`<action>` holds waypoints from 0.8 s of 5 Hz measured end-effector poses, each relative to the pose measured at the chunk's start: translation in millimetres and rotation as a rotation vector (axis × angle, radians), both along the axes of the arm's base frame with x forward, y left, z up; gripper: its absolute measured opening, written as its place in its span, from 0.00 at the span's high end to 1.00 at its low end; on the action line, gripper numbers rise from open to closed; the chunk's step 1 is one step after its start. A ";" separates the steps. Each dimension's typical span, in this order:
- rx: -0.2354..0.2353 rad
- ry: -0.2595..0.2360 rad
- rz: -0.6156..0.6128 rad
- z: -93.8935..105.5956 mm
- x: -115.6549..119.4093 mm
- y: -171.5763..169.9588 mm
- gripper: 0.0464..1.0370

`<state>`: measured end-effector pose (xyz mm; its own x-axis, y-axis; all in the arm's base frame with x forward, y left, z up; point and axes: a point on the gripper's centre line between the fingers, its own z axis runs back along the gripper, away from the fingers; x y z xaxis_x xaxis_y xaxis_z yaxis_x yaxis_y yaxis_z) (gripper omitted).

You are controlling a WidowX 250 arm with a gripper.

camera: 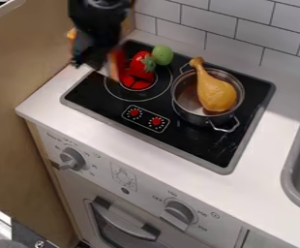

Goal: Place the box in the pot on the left burner

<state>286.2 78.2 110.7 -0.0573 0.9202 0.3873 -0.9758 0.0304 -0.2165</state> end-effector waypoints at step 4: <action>-0.001 -0.037 0.139 -4.2 50.5 -96.5 0.69</action>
